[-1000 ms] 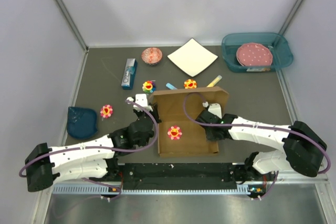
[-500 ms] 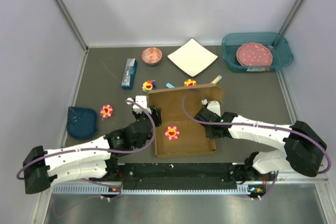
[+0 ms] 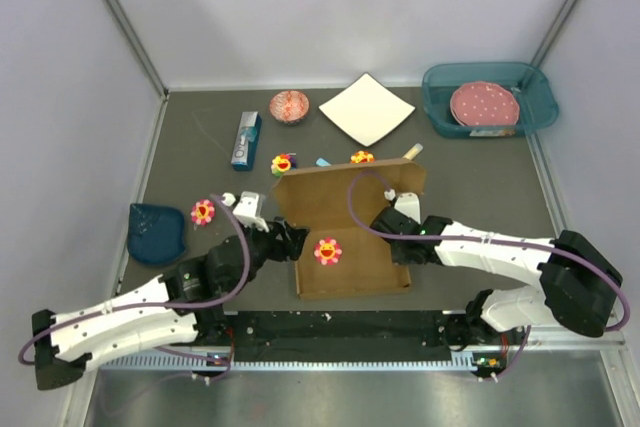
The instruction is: Fold the paper box
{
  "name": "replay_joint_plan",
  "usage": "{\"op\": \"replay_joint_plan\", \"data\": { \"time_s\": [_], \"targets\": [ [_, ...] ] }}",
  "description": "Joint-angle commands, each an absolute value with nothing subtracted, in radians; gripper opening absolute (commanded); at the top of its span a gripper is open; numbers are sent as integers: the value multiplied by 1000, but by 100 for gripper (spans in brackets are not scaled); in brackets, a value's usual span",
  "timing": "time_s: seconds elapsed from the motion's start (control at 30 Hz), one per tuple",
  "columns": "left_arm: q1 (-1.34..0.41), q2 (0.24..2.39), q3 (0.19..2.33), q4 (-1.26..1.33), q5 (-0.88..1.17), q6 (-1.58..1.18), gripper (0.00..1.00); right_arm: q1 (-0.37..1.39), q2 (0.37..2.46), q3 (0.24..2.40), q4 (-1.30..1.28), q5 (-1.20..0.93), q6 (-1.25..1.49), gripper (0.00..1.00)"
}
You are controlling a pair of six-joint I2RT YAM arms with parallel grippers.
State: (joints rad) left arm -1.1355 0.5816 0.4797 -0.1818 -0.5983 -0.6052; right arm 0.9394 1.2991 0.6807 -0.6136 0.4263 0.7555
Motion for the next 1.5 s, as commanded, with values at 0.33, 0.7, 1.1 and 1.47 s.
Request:
{"op": "replay_joint_plan", "data": {
  "time_s": [0.33, 0.7, 1.1, 1.47],
  "targets": [
    [-1141, 337, 405, -407, -344, -754, 99, 937, 1298, 667, -574, 445, 764, 0],
    [-1141, 520, 276, -338, -449, -905, 69, 937, 1292, 650, -552, 431, 769, 0],
    [-1141, 784, 330, -204, -570, -842, 27, 936, 1313, 680, -526, 437, 767, 0],
    [-1138, 969, 417, -101, -718, -762, 0, 910, 1402, 756, -479, 485, 726, 0]
  ]
}}
